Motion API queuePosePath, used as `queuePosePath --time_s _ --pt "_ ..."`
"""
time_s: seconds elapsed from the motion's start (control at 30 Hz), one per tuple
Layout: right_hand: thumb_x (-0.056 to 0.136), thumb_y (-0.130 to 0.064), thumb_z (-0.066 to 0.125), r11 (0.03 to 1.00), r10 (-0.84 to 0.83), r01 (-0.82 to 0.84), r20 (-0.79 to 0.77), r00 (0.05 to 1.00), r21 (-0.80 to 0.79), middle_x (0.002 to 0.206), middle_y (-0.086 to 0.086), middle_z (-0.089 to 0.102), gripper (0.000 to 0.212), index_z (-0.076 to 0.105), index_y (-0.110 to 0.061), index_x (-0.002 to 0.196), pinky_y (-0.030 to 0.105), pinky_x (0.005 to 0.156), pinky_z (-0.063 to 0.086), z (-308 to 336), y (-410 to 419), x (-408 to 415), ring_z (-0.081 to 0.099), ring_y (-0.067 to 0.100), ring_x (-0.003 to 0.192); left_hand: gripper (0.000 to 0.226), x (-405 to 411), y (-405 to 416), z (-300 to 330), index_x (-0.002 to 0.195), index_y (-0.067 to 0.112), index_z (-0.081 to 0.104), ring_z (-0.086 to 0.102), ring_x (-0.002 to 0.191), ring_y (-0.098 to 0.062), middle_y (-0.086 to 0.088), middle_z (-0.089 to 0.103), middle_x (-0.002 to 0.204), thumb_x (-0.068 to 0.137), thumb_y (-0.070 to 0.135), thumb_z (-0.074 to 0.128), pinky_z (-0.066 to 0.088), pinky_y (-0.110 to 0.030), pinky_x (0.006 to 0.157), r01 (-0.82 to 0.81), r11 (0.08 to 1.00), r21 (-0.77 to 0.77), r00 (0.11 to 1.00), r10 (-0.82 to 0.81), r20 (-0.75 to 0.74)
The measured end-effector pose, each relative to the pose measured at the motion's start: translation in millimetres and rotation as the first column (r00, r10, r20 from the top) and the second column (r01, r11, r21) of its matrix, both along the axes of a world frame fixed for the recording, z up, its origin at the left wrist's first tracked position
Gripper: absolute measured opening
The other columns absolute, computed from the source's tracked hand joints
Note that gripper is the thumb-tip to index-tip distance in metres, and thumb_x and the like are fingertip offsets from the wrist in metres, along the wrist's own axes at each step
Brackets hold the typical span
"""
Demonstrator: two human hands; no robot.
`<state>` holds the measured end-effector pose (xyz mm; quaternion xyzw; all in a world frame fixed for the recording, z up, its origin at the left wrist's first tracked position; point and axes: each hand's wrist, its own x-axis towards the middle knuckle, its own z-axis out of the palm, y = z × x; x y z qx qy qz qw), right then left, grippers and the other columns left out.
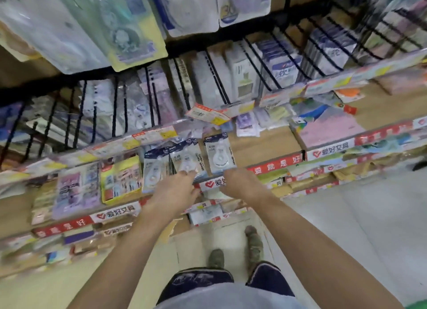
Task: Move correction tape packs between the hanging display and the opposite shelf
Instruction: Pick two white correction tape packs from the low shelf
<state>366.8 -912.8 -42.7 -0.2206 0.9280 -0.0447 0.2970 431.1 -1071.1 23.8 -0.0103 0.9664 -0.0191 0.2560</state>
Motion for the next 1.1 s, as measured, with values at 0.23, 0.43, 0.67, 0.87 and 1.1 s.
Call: queuePosePath --time_s 0.23,0.43,0.67,0.87,1.1 --pt "0.105 -0.050 0.038 0.996 -0.079 0.084 0.126 0.989 -0.037 0.150 0.016 0.045 0.063 0.041 -0.002 0.146 0.039 0.107 0.042 -35 0 -67 0.047 0.034 0.135 0.045 11 12 -7 0.143 0.018 0.044 0.058 0.118 -0.031 -0.008 0.057 0.134 0.104 0.041 0.045 0.048 -0.039 0.085 -0.201 0.979 -0.038 0.977 0.203 0.064" --pt "0.099 -0.066 0.028 0.991 -0.125 0.127 -0.044 0.991 0.035 0.145 0.028 0.045 0.088 0.033 0.007 0.146 0.044 0.093 0.049 -76 -18 -88 0.052 0.041 0.126 0.043 19 4 -18 0.139 0.016 0.048 0.062 0.113 -0.035 -0.011 0.060 0.129 0.101 0.035 0.053 0.052 -0.043 0.086 -0.370 0.928 0.041 0.929 0.369 0.013" --pt "0.094 -0.074 0.037 0.967 -0.256 0.256 0.042 0.966 -0.002 0.152 0.027 0.035 0.098 0.026 0.005 0.151 0.046 0.105 0.045 -87 -25 -91 0.039 0.039 0.138 0.050 18 8 -23 0.147 0.018 0.043 0.057 0.122 -0.033 -0.010 0.057 0.138 0.102 0.036 0.052 0.049 -0.043 0.096 -0.423 0.901 0.094 0.905 0.425 0.004" --pt "0.088 -0.070 0.055 0.908 -0.392 0.398 0.073 0.917 -0.131 0.149 0.023 0.038 0.096 0.032 0.001 0.148 0.047 0.108 0.042 -97 -23 -95 0.040 0.037 0.137 0.047 14 -10 -22 0.145 0.020 0.048 0.061 0.116 -0.029 -0.009 0.065 0.129 0.101 0.034 0.056 0.049 -0.038 0.090 -0.491 0.851 0.187 0.867 0.499 0.008" --pt "0.080 -0.038 0.082 0.669 -0.536 0.635 0.342 0.772 -0.385 0.118 0.010 0.061 0.070 0.046 -0.003 0.129 0.035 0.090 0.054 -119 -4 -113 0.062 0.032 0.111 0.048 4 -2 -28 0.145 0.020 0.048 0.058 0.122 -0.028 -0.008 0.061 0.135 0.101 0.040 0.053 0.049 -0.038 0.094 -0.454 0.881 0.130 0.891 0.451 0.053"
